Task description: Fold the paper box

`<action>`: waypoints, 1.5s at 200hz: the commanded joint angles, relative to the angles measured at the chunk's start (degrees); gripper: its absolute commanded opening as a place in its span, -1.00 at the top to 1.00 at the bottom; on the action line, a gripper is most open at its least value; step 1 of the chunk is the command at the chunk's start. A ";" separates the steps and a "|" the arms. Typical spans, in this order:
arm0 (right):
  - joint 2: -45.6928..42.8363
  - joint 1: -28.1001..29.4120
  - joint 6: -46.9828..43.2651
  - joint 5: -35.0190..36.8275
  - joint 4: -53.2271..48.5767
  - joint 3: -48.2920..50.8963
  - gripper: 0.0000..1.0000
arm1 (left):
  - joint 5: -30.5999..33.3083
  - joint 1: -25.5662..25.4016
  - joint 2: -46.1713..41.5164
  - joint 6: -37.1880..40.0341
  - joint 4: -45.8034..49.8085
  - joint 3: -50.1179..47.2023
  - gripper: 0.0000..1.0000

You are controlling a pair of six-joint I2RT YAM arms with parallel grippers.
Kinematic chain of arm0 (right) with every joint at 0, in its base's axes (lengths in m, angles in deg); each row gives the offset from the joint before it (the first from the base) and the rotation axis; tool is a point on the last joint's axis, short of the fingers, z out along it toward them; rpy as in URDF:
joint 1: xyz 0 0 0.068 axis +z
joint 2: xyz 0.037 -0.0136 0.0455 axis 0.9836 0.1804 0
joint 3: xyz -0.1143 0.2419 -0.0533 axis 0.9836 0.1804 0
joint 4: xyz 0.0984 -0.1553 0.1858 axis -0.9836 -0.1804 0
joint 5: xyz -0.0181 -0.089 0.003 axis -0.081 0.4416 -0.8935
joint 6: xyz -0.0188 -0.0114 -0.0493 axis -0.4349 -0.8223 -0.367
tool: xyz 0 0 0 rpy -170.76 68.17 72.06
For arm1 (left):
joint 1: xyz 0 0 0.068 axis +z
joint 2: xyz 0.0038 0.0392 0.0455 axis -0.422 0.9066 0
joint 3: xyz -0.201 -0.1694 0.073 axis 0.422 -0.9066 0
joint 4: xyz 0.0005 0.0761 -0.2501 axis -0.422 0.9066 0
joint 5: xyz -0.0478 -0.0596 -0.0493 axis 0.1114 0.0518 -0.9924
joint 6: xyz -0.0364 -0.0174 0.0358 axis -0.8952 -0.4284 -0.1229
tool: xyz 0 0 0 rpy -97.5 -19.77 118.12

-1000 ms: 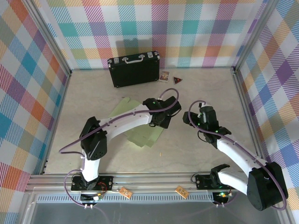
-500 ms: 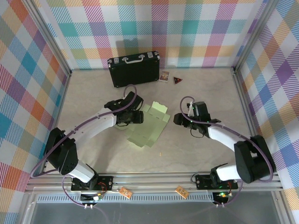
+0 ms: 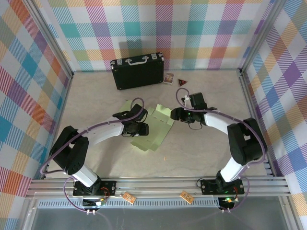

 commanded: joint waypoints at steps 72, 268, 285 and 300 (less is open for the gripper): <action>12.33 0.48 -3.95 1.16 -7.54 -10.17 0.00 | 0.48 -0.09 3.02 0.02 -9.11 -6.25 0.66; 11.99 4.90 -8.86 2.14 -5.11 -11.48 -0.09 | 0.05 -0.36 8.35 1.68 -9.15 -10.41 0.93; 12.00 4.93 -9.08 5.24 -6.26 -11.78 -0.21 | -0.02 -0.37 8.25 1.82 -9.15 -11.05 0.93; 11.86 4.89 -8.80 7.18 -5.84 -11.66 -0.31 | 0.13 -0.32 8.32 2.13 -9.13 -10.88 0.93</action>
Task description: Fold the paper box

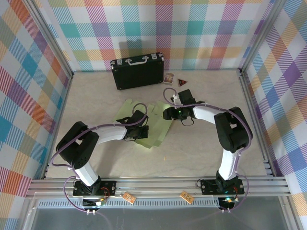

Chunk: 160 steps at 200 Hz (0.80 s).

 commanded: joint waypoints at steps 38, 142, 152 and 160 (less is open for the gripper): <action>1.59 0.41 -1.64 3.26 -1.82 -3.33 -0.33 | -0.06 -0.34 4.17 1.91 6.57 -2.75 0.93; 0.10 0.52 -1.34 -7.86 2.76 -1.24 -0.08 | 0.22 -0.34 5.47 2.10 6.81 -1.69 0.93; 0.27 0.54 -1.27 -9.02 2.55 -1.23 -0.05 | 0.06 -0.28 5.87 2.12 6.79 -1.47 0.93; 0.17 0.56 -1.26 -9.92 2.59 -0.87 -0.04 | 0.06 -0.31 5.90 2.16 6.83 -1.44 0.93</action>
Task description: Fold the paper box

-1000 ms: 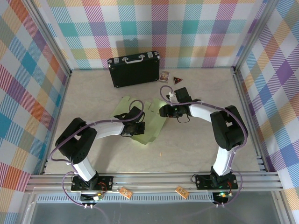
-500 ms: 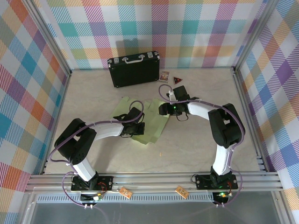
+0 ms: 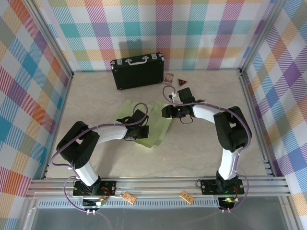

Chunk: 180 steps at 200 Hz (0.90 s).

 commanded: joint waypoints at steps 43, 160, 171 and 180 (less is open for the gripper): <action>-1.63 1.18 -1.80 -6.16 -2.82 2.66 -0.04 | 1.12 -0.32 4.46 1.17 6.72 -2.49 0.93; -5.08 1.51 -0.45 -6.24 -5.04 7.57 -0.06 | 1.18 -0.28 4.70 1.27 7.34 -2.06 0.92; -5.82 1.51 0.27 -6.58 -4.61 7.85 -0.06 | 1.22 -0.30 4.56 1.26 7.34 -2.13 0.92; -5.91 1.55 0.74 -7.99 -4.84 7.70 -0.06 | 1.21 -0.32 4.62 1.26 7.34 -2.08 0.92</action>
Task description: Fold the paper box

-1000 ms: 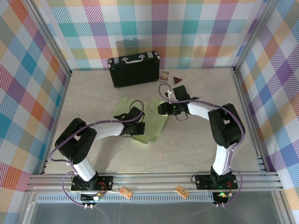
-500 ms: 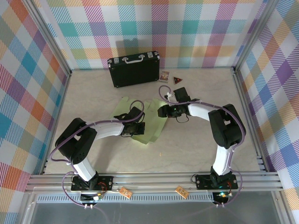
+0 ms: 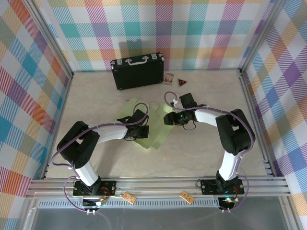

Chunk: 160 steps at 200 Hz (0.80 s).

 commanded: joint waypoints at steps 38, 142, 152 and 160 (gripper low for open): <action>-6.78 1.29 2.26 -2.96 -6.24 -0.24 -0.06 | 0.58 -0.32 3.87 1.00 6.99 -2.46 0.93; -8.51 -5.47 5.17 9.74 -13.97 -4.83 -0.01 | 0.95 -0.25 3.49 1.14 7.38 -2.34 0.94; -7.47 -5.57 5.17 9.21 -13.77 -4.96 0.00 | 0.89 -0.31 3.63 1.18 7.37 -2.28 0.95; -6.67 -5.48 5.32 7.67 -13.08 -4.97 0.02 | 0.85 -0.31 3.56 1.19 7.38 -2.24 0.95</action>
